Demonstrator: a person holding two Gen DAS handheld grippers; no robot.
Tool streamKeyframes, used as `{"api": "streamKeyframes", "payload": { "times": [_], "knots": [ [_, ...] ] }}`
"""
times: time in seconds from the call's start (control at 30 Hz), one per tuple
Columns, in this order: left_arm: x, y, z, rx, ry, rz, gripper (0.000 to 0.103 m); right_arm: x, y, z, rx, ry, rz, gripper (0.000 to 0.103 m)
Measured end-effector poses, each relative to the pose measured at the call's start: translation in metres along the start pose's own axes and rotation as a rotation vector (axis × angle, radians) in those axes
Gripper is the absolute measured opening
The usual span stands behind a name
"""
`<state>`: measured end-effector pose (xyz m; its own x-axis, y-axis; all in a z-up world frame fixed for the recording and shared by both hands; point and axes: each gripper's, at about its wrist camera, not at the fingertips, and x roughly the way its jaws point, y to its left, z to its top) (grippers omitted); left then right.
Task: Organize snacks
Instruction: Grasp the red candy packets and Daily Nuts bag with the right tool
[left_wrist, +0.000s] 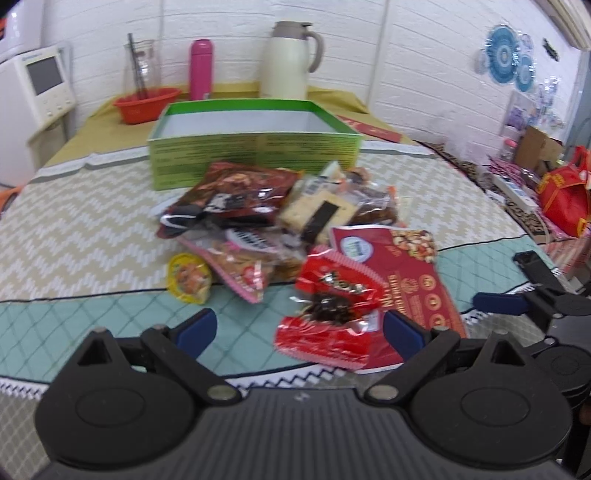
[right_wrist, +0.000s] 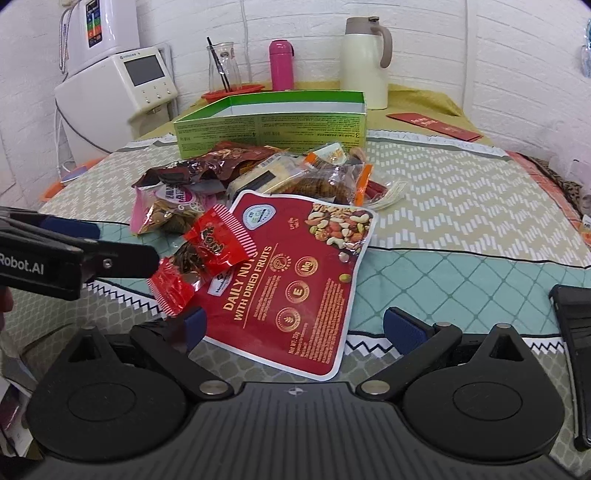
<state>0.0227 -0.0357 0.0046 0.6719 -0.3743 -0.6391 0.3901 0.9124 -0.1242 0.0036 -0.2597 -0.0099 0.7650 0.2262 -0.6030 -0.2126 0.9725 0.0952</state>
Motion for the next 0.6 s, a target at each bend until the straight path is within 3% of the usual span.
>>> {"api": "streamKeyframes", "payload": {
  "times": [0.17, 0.23, 0.3, 0.47, 0.53, 0.6],
  "knots": [
    [0.018, 0.000, 0.001, -0.004, 0.043, -0.061, 0.091, 0.006, 0.001, -0.003, -0.036, 0.019, -0.024, 0.103],
    [0.025, 0.001, 0.003, -0.009, 0.065, -0.077, 0.070, 0.010, -0.002, -0.002, -0.021, 0.029, -0.034, 0.103],
    [0.032, 0.002, 0.005, -0.015, 0.090, -0.076, 0.062, 0.011, -0.005, -0.001, -0.015, 0.027, -0.045, 0.103],
    [0.042, 0.007, 0.010, -0.036, 0.097, -0.092, 0.066, 0.015, -0.011, 0.002, 0.013, 0.005, -0.048, 0.103],
    [0.045, 0.008, 0.012, -0.043, 0.091, -0.079, 0.073, 0.016, -0.013, 0.004, 0.025, -0.010, -0.030, 0.103],
    [0.046, 0.009, 0.012, -0.039, 0.086, -0.084, 0.071, 0.018, -0.014, 0.005, 0.028, -0.028, -0.011, 0.103]
  ]
}}
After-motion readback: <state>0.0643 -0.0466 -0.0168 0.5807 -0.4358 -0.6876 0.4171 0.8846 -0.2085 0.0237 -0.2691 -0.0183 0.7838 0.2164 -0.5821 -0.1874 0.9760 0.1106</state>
